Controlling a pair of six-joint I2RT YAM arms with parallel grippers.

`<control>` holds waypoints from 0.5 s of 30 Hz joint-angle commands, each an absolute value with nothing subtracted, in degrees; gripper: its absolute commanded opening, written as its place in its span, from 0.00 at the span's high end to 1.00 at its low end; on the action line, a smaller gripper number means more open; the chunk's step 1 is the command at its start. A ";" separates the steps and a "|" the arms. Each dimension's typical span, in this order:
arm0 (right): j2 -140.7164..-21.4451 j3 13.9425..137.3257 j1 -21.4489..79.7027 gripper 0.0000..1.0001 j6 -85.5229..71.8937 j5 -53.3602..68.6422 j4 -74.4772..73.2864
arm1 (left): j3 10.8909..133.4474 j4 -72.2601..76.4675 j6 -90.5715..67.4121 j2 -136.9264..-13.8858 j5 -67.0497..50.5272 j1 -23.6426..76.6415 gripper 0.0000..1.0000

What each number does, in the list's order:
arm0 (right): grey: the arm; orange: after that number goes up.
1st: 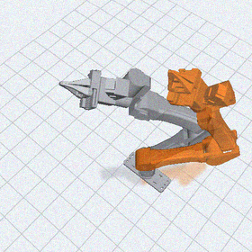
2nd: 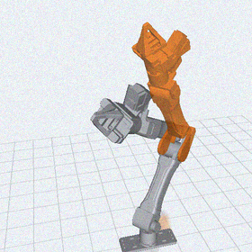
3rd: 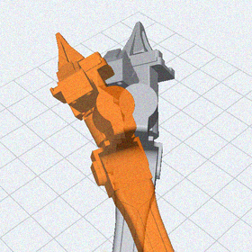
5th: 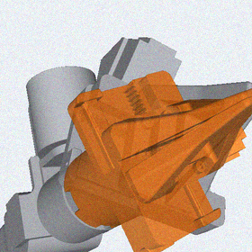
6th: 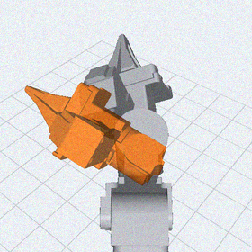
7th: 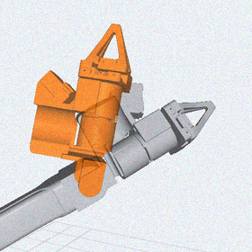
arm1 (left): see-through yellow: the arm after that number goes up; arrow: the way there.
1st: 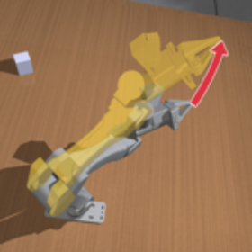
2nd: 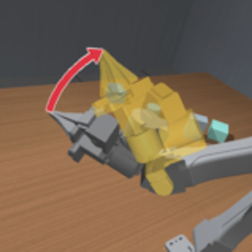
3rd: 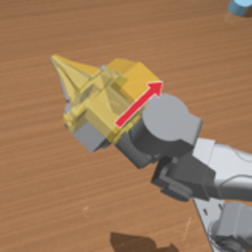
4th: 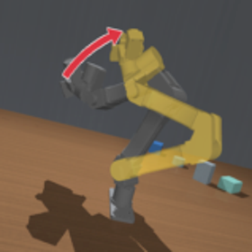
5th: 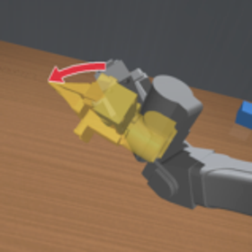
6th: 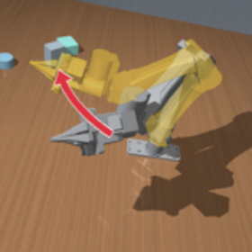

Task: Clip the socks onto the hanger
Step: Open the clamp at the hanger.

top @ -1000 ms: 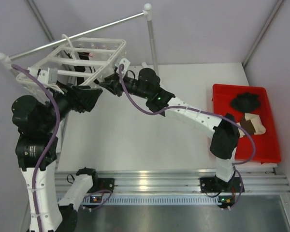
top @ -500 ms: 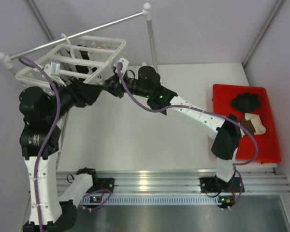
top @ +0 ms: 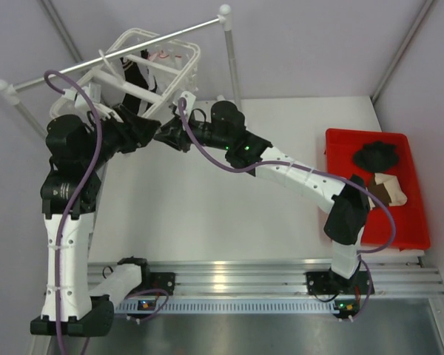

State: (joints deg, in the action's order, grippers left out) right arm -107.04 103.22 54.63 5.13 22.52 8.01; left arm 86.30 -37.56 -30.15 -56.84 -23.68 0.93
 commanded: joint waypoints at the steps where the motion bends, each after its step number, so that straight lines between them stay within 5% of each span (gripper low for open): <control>1: -104.15 107.13 55.20 1.00 5.98 25.22 10.11 | 86.75 -35.07 -29.27 -57.39 -17.76 2.28 0.38; 15: -105.56 110.39 55.20 1.00 7.12 26.72 7.21 | 87.36 -41.04 -26.28 -56.87 -7.48 3.87 0.36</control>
